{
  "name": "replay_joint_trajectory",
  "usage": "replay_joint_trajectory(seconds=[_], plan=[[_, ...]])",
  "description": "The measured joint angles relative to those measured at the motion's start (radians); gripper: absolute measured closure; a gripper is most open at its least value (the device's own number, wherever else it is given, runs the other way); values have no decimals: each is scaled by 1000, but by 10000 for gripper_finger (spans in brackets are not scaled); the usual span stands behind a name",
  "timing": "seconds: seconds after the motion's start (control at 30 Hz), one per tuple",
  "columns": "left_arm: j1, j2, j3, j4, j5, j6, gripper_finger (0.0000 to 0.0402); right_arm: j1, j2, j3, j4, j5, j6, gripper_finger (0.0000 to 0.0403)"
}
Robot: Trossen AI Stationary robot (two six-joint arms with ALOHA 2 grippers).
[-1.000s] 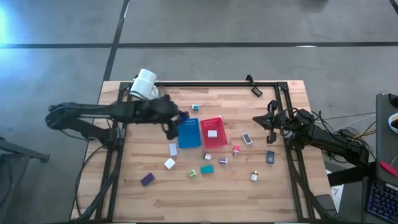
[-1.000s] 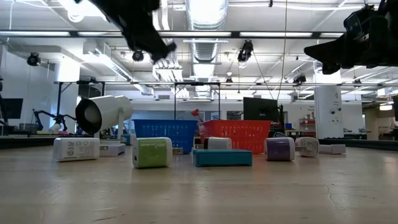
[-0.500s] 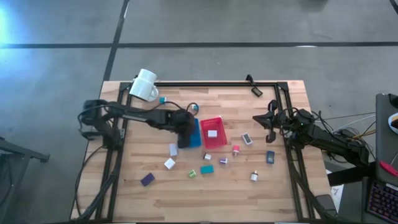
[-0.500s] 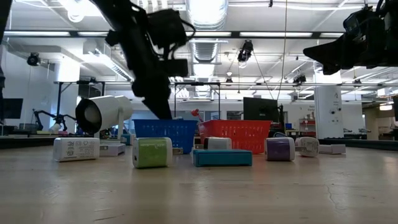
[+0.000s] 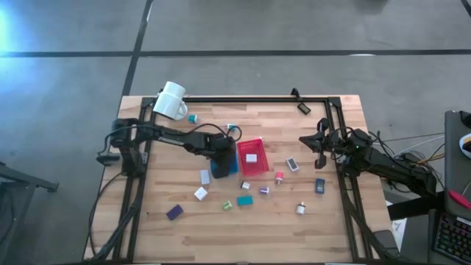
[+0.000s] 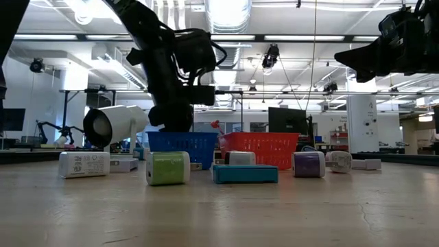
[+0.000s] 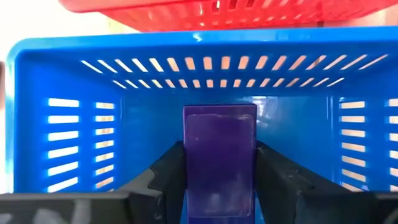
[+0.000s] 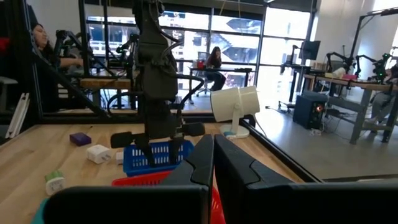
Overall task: Pick & Place Office items
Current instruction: Put the top purple digital clock into the blue bin, then put the bottom pink charger adapter into the red bin
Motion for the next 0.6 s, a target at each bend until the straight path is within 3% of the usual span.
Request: replay_joint_trajectory(seconds=[0.13,0.4,0.5,0.6], plan=[[0,-7,-4,-1,-4,-18,249,0,2,0,-1,0,0,394],[0,-83,27,-71,-8,-4,63,0,13,0,0,-2,0,394],[0,-153,54,-115,-8,-4,32,0,14,0,1,-2,0,394],[0,-252,60,-129,-6,16,27,0,13,0,2,-2,0,394]])
